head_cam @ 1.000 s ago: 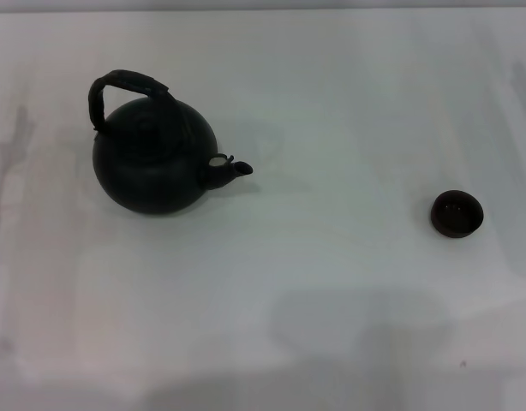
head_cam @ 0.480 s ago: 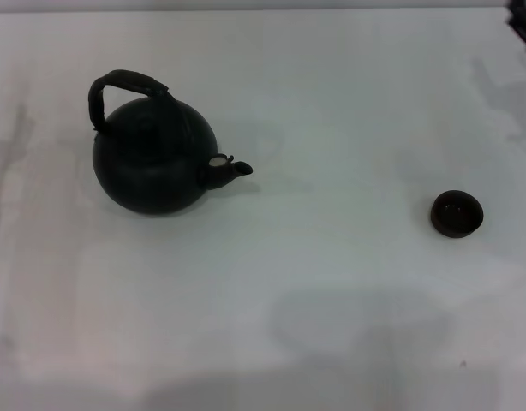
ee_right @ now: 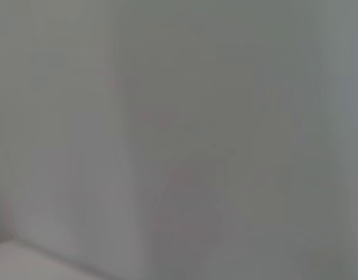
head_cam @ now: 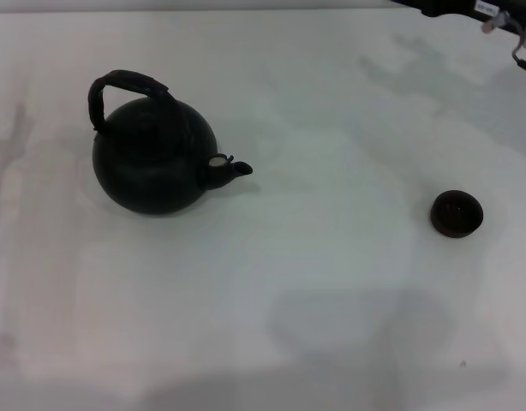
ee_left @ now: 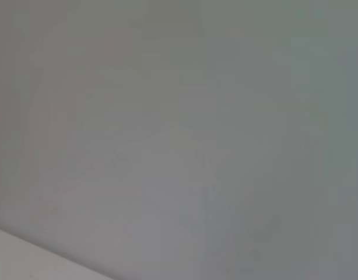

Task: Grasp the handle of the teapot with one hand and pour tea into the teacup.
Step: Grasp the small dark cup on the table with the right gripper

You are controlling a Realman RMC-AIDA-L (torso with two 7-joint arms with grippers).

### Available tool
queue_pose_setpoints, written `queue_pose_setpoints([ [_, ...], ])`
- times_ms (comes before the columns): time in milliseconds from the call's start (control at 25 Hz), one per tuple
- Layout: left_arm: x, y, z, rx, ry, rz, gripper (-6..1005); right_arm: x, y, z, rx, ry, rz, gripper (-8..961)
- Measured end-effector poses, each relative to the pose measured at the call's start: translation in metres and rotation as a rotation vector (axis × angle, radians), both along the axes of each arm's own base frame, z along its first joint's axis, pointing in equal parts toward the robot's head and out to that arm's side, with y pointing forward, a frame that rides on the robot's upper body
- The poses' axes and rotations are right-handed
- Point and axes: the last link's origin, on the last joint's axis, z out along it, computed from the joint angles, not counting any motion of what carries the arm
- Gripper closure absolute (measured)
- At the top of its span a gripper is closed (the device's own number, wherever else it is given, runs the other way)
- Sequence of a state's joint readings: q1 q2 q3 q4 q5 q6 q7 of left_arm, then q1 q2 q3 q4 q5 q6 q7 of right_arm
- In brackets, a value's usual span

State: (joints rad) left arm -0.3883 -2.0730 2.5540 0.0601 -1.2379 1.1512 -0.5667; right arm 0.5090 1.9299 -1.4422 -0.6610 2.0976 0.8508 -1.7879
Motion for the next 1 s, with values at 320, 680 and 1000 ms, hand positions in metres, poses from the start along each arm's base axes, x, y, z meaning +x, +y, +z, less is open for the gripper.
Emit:
queue_pose_setpoints([
  [320,-0.001,-0.001,0.000,0.001,-0.001,0.003,108,-0.043,-0.005,-0.001,-0.242,-0.171,0.064,128],
  [680,-0.004,-0.003,0.004,0.027,-0.013,0.023,108,-0.072,-0.032,-0.009,-0.405,-0.497,-0.002,127],
  [1000,-0.003,-0.001,0.005,0.036,-0.017,0.019,109,-0.084,-0.053,-0.015,-0.559,-0.549,-0.053,127],
])
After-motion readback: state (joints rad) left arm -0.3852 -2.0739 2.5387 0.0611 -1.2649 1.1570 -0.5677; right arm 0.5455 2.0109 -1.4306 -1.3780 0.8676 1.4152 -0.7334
